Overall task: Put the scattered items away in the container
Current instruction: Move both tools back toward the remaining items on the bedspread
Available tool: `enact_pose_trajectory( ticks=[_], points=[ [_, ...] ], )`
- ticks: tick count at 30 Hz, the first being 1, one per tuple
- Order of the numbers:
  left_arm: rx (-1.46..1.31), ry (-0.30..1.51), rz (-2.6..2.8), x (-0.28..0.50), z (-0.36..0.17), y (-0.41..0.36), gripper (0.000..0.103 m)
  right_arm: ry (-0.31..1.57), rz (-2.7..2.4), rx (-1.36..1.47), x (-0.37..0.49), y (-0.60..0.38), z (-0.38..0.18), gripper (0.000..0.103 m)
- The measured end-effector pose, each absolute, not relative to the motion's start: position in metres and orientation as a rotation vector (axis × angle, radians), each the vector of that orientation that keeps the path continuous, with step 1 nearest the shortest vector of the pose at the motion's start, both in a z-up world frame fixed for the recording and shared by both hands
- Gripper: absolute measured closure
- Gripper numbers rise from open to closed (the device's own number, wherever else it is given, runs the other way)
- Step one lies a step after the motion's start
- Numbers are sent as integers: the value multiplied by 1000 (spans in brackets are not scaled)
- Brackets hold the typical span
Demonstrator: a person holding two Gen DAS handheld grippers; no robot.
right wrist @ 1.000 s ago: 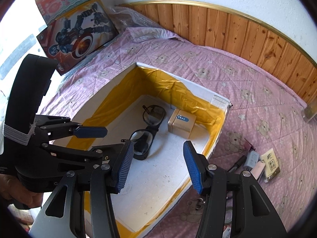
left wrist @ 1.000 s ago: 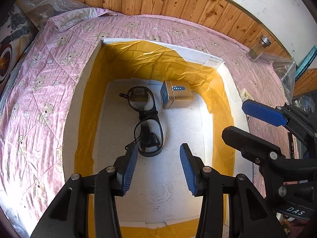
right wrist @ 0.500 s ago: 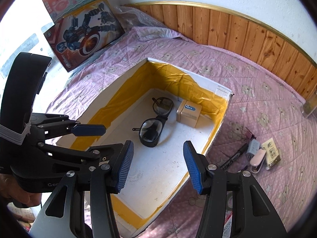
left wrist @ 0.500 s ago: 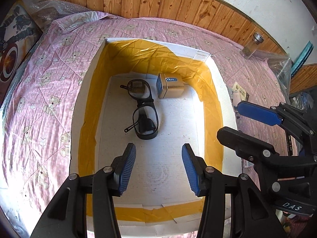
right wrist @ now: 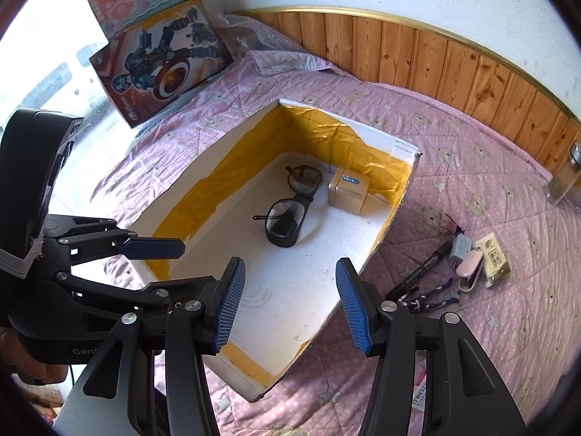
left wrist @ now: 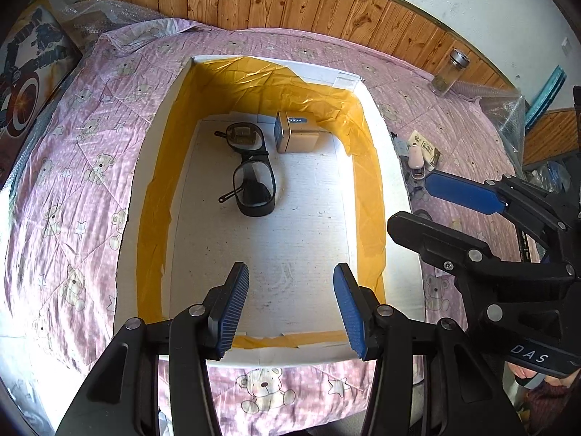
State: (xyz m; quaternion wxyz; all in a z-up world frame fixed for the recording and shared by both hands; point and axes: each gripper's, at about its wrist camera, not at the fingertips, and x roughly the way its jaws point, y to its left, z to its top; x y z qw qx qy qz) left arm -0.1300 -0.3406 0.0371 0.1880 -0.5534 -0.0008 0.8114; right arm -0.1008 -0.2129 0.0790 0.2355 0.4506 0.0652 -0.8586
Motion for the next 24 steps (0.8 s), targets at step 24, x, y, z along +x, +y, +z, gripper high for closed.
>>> enact_pose_trajectory(
  ticks=[24],
  points=[
    [-1359,240,2340,-42,75,-282,46,-136,-2398,1192,-14,-129,82,47]
  ],
)
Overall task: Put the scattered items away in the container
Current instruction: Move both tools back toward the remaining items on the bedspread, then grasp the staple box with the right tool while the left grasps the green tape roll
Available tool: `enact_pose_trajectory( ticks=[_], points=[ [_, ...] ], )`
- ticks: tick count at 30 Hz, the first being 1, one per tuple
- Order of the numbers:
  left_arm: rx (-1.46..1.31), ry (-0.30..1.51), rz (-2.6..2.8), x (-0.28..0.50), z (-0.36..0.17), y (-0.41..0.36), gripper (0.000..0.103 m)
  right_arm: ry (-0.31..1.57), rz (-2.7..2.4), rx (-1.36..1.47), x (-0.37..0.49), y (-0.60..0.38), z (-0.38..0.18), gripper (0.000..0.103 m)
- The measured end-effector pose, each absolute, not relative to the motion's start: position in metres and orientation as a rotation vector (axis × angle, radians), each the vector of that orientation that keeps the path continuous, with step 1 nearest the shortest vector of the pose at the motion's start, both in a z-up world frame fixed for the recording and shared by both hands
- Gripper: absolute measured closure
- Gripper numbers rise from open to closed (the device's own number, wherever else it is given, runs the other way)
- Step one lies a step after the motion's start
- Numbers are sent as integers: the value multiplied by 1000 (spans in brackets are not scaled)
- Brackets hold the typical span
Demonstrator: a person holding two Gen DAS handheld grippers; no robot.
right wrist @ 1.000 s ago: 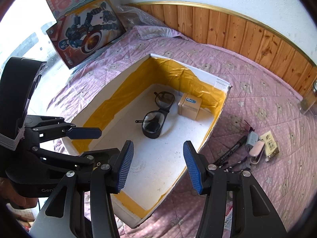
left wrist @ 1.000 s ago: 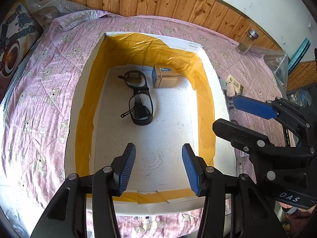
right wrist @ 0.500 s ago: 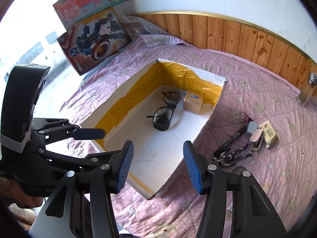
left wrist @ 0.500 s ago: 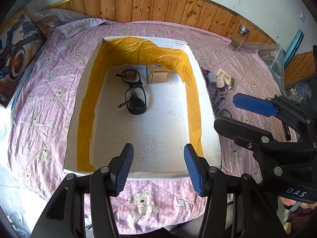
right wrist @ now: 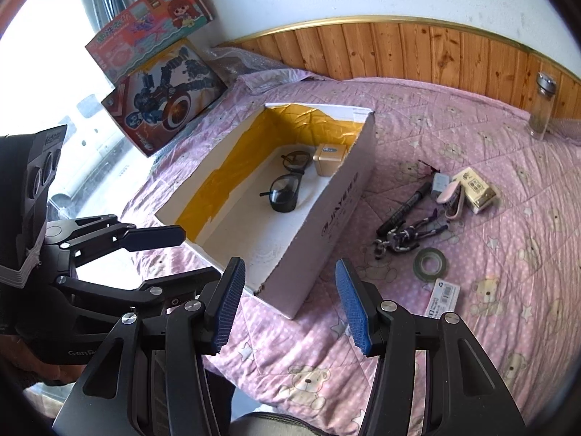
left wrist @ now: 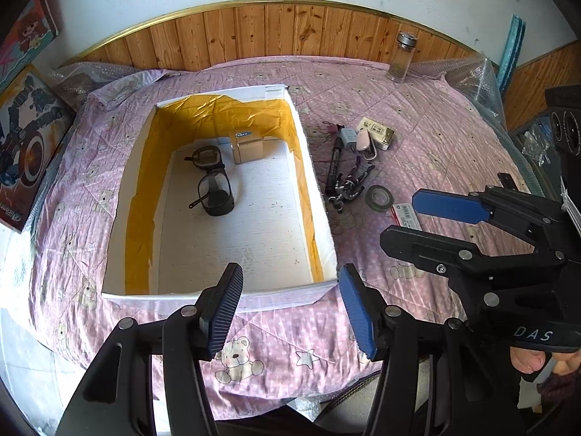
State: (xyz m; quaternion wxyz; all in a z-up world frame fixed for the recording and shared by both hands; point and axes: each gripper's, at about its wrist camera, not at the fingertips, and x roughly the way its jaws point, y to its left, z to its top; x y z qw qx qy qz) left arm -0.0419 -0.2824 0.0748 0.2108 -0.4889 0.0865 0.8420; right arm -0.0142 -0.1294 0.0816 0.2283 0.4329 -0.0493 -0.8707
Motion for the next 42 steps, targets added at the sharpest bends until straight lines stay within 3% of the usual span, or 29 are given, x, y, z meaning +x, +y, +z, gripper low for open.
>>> enact_pose_trajectory(
  ticks=[10,19,34,37,42],
  points=[
    [-1268,301,2257,-13,79,-228,40,-310,-2502,1289,-4,-49,44,47],
    [-1348,248,2187,-48,47,-167,39,-440,-2545,1406,-20,2,-4,47],
    [-1583,75,2133,-133,-37,-106,39,-143,-2588,1423,-52,-15,-83,48],
    [-1621,36,2111,-140,-51,-101,39,-155,-2598,1388,-49,-5,-84,60],
    [-1631,40,2095,-145,-66,-84,37,-210,-2636,1409,-48,20,-82,60]
  ],
)
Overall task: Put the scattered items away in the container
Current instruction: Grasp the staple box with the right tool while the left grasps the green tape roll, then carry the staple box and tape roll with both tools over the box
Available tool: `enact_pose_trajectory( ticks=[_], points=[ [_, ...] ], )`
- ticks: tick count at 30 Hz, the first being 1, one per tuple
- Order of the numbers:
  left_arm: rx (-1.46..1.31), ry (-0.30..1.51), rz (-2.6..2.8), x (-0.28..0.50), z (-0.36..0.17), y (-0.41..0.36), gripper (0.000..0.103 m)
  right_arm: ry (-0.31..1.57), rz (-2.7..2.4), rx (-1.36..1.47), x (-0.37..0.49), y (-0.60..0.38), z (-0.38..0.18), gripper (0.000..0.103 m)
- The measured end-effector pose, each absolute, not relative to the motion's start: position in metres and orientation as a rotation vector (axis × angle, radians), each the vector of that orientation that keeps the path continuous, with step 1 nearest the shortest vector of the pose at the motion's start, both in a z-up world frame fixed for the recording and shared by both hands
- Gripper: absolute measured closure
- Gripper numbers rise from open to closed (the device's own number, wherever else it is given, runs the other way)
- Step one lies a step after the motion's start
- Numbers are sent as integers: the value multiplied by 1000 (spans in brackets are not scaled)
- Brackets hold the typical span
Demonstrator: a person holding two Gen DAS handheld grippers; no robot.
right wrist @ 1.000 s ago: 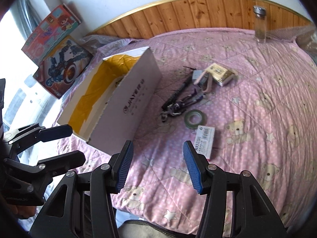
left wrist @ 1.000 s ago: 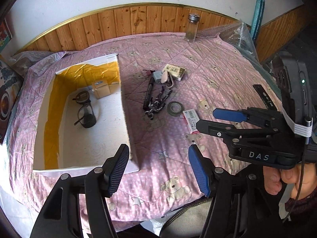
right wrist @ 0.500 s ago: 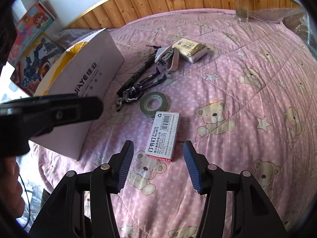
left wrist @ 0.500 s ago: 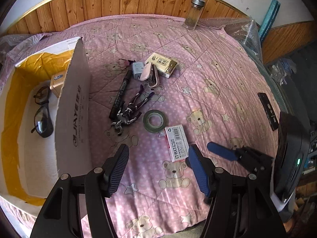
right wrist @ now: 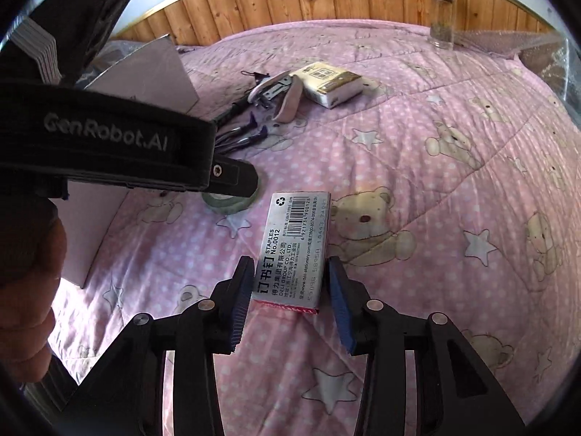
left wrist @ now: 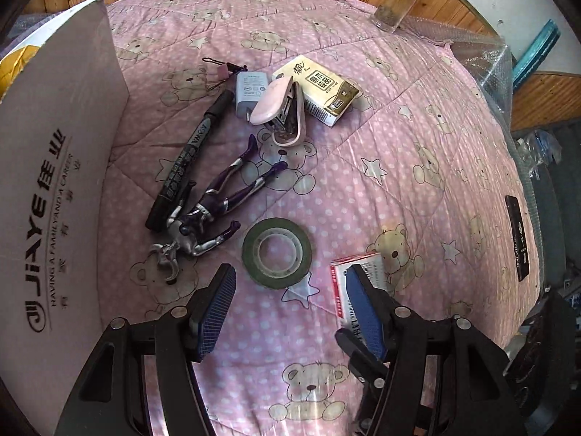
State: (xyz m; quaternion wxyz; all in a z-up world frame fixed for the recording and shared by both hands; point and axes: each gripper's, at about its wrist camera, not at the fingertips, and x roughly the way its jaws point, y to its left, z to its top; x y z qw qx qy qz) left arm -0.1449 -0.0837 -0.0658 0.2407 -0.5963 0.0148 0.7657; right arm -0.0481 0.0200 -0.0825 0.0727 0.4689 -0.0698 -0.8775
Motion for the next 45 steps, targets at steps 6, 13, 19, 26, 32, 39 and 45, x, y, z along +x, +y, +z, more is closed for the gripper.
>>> enact_pose_trajectory(
  ticks=[6,13,19,26,32,39,45],
  points=[
    [-1612,64,2174,-156,-85,-76,33,-215,-2635,1380,-53,23,-84,54],
    [-1526,165,2203,-148,-82,-74,54,-253,-2643,1372,-58,31,-83,63],
    [-1522,96,2203,-139,-72,-100,54,-335,-2650,1355,-45,38,-71,63],
    [-1471,76,2200,-113,-46,-112,54,-333,-2665,1329,-33,37,-54,63],
    [-1436,64,2171,-90,-28,-117,54,-288,-2667,1321,-19,30,-41,63],
    [-1384,36,2150,-67,-7,-125,54,-236,-2669,1322,3,17,-28,63],
    [-1317,28,2151,-46,15,-137,54,-178,-2682,1287,18,1,-9,63]
  ],
)
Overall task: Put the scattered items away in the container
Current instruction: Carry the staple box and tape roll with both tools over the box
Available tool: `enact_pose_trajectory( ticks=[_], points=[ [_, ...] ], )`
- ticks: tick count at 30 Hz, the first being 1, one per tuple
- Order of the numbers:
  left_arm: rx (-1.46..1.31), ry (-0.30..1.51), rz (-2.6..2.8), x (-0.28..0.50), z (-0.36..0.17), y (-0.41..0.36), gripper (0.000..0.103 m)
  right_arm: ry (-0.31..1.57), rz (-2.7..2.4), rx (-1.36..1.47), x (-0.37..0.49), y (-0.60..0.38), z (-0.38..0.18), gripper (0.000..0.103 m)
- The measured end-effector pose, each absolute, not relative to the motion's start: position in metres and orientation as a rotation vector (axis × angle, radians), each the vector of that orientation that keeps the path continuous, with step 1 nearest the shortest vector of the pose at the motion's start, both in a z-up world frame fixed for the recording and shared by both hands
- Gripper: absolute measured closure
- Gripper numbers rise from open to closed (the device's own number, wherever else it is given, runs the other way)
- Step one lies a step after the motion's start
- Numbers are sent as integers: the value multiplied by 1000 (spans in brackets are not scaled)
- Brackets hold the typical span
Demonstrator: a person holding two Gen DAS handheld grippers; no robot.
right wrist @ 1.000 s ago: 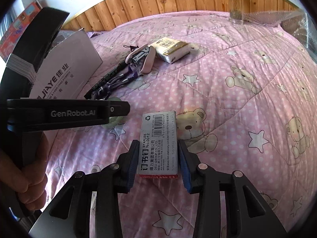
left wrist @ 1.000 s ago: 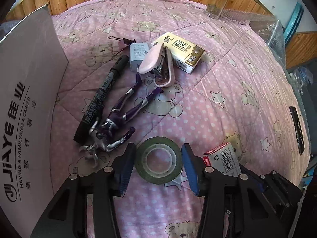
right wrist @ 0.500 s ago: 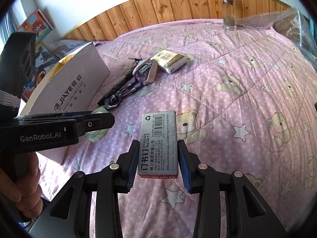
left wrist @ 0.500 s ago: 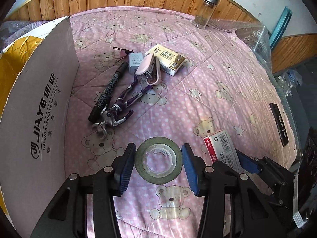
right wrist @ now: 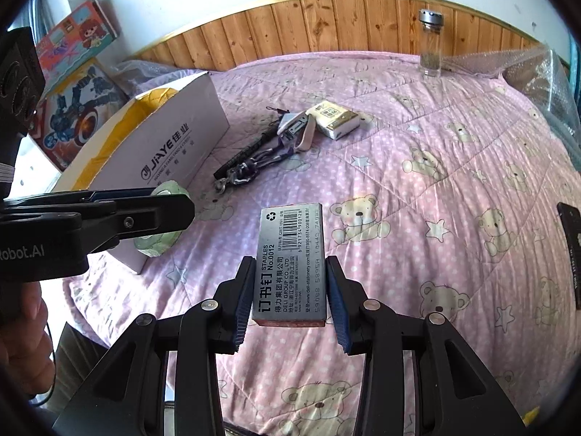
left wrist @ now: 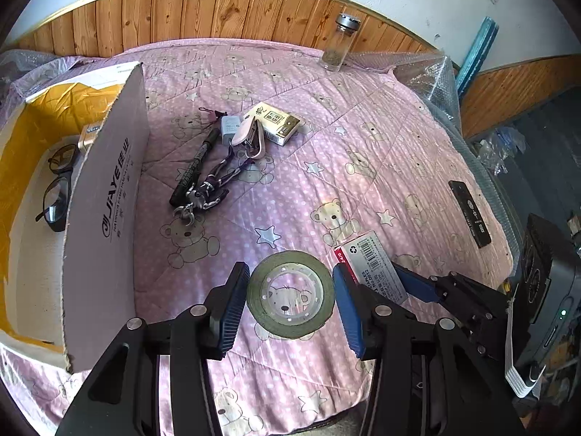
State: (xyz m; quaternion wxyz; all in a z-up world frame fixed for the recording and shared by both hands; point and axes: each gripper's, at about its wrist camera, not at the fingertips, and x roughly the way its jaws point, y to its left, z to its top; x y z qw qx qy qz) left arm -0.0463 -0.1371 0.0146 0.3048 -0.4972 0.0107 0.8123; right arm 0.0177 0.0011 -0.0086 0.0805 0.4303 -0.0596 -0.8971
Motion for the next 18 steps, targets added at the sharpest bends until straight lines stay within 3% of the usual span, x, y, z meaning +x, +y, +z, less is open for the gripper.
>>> enact_pose_trajectory(
  ticks=[18],
  points=[
    [-1138,-82,2186,-13,73,-200,54,-53,-2680,1137,43,-58,50,63]
  ],
)
